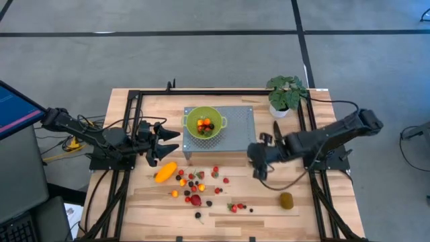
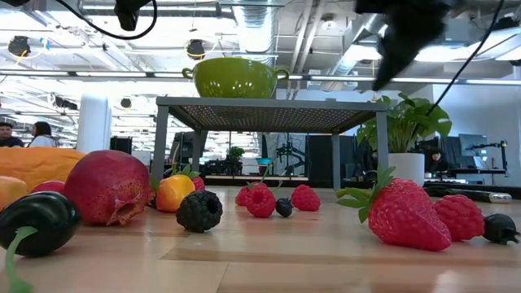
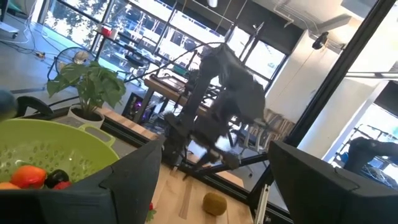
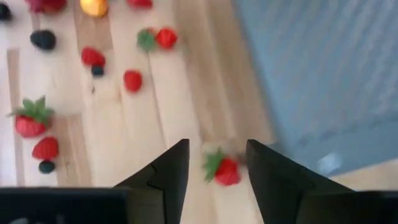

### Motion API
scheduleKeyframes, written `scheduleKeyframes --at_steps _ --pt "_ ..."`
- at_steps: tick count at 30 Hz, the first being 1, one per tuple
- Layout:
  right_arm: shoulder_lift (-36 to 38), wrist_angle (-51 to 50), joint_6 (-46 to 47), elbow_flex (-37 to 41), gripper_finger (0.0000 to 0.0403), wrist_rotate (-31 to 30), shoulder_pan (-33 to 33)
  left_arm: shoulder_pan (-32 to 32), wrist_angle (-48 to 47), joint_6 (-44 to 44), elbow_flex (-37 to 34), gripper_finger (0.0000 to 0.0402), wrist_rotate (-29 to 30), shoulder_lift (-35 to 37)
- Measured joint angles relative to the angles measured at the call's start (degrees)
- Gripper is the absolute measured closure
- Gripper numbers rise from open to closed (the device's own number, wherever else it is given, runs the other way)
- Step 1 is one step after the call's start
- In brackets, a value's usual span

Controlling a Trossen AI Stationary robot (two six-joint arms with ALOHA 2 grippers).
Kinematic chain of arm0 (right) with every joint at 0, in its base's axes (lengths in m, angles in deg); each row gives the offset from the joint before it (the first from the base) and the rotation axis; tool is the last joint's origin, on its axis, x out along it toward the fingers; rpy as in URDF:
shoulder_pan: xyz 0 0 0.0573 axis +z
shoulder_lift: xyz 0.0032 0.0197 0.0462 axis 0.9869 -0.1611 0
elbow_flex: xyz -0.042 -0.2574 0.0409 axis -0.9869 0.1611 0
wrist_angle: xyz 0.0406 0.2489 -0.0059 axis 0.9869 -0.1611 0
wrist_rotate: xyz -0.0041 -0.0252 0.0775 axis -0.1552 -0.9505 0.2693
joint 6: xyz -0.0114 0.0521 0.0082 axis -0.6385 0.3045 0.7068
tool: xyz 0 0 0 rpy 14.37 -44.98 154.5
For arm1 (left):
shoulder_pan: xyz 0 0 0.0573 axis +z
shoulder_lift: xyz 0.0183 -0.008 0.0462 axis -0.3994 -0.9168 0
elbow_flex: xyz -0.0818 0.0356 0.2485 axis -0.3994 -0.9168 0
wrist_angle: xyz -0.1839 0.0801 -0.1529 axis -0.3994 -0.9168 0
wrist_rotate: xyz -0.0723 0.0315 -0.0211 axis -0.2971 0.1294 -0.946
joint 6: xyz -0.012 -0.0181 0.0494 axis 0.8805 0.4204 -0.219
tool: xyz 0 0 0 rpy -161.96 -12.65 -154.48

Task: Pick & Place Fruit
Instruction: Put the strawberry into the green strainer bowl on the shelf

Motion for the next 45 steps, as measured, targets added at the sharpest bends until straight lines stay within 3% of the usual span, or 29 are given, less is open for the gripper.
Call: scheduleKeyframes --at_steps 11,17,24,28,36,45 --pt "2.4 15.0 17.1 18.3 0.027 -11.3 12.0 0.0 0.2 0.0 0.0 0.0111 0.0 0.0" --pt "0.2 16.1 23.3 21.5 0.0267 -14.5 11.6 0.0 0.4 0.0 0.0 0.0111 0.0 0.0" --pt "-4.0 19.1 22.7 21.6 0.0263 -15.0 9.2 0.0 0.4 0.0 0.0 0.0111 0.0 0.0" --pt "-5.8 20.4 22.9 21.6 0.0236 -14.5 6.9 0.0 0.4 0.0 0.0 0.0111 0.0 0.0" --pt "-6.9 21.4 22.0 21.6 0.0145 -12.9 4.5 0.0 0.4 0.0 0.0 0.0111 0.0 0.0" --pt "-6.9 23.3 20.2 21.6 0.0132 -13.0 3.8 0.0 0.4 0.0 0.0 0.0111 0.0 0.0"
